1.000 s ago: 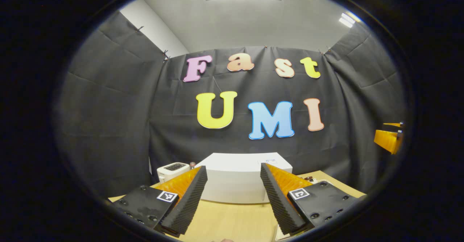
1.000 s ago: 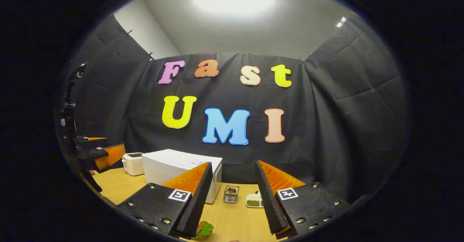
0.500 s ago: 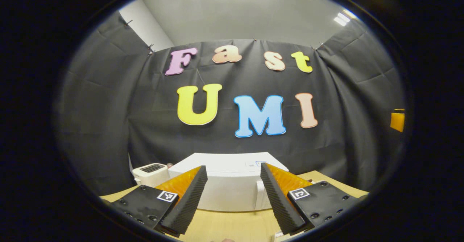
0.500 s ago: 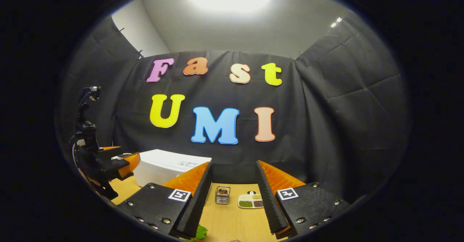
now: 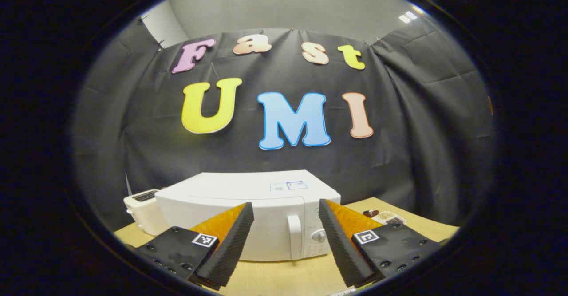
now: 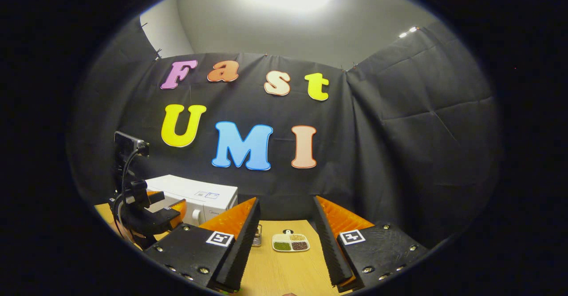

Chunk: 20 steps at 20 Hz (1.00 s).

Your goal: Open the microwave oven with the left hand, put the food in, and close the microwave oven.

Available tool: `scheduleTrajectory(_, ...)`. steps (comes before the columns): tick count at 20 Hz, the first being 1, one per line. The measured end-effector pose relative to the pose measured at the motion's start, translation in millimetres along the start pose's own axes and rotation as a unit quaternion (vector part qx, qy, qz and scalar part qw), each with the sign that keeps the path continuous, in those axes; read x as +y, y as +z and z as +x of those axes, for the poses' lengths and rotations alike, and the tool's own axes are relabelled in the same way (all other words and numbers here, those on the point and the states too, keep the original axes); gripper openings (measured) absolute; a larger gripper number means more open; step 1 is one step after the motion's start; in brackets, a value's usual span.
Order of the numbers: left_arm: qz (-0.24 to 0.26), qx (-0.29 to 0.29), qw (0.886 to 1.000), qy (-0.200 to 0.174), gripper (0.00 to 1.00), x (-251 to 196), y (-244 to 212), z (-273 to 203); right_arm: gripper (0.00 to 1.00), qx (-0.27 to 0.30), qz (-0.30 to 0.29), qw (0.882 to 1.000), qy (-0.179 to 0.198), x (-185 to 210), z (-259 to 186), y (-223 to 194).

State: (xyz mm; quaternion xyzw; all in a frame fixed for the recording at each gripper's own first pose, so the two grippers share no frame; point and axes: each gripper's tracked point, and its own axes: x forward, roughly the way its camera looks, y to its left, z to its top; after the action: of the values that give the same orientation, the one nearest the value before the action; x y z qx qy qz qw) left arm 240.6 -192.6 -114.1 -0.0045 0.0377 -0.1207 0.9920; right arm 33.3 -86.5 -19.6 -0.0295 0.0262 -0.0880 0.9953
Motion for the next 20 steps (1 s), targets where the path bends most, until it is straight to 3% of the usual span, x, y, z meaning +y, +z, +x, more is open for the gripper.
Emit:
scheduleTrajectory(6, -0.001, 0.063, 0.998, 0.000, 0.98, -10.5, -66.6, 45.5, 0.72, 0.022, -0.012, 0.999, -0.047, -21.6, -6.1, -8.2)
scheduleTrajectory(10, 0.004, 0.106, 0.994, -0.005, 0.93, -14.5, -108.1, 64.7, 0.72, 0.039, -0.015, 0.997, -0.067, -31.1, -12.3, -16.3)
scheduleTrajectory(13, 0.001, 0.134, 0.991, -0.004, 0.75, -15.8, -131.9, 71.8, 0.72, 0.043, -0.016, 0.996, -0.073, -32.2, -16.3, -18.0)
scheduleTrajectory(14, 0.002, 0.138, 0.990, -0.002, 0.65, -16.1, -134.4, 73.4, 0.72, 0.045, -0.020, 0.996, -0.075, -33.4, -17.5, -19.8)
scheduleTrajectory(17, 0.012, 0.129, 0.992, 0.000, 0.53, -18.2, -129.9, 76.1, 0.72, 0.049, -0.023, 0.996, -0.075, -34.3, -21.8, -20.5)
scheduleTrajectory(19, 0.022, 0.131, 0.991, 0.000, 0.36, -20.1, -130.8, 80.0, 0.72, 0.051, -0.024, 0.996, -0.074, -36.6, -24.8, -21.9)
scheduleTrajectory(20, 0.026, 0.133, 0.991, 0.000, 0.34, -20.0, -129.8, 79.7, 0.72, 0.050, -0.024, 0.996, -0.074, -38.4, -25.8, -21.8)
